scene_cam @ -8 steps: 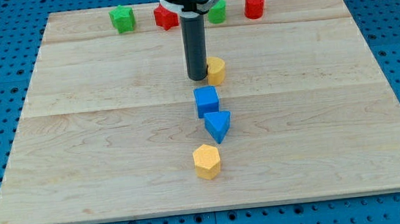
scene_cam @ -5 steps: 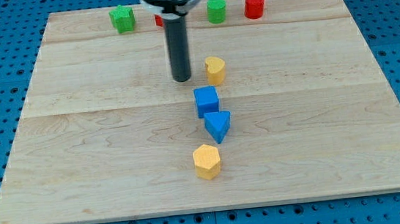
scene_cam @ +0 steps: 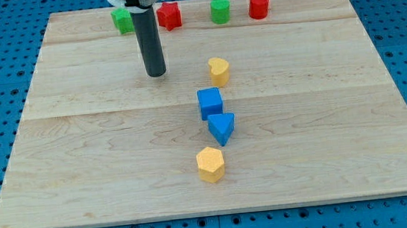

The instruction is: Push the green circle into the red star

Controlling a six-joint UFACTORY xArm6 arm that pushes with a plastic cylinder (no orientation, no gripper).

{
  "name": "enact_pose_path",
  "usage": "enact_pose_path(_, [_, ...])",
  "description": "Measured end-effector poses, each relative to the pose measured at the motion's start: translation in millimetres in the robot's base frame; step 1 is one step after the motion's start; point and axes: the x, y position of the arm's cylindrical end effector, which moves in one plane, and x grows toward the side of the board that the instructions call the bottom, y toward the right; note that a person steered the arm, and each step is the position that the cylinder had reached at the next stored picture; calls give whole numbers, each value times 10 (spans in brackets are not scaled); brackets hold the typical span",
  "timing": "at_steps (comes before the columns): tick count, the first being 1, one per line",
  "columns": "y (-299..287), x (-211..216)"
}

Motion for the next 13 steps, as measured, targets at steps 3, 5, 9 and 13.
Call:
enact_pose_path(3, [408, -472])
enact_pose_path(5, [519, -1329])
enact_pose_path(9, [979, -1694])
enact_pose_path(13, [703, -1376])
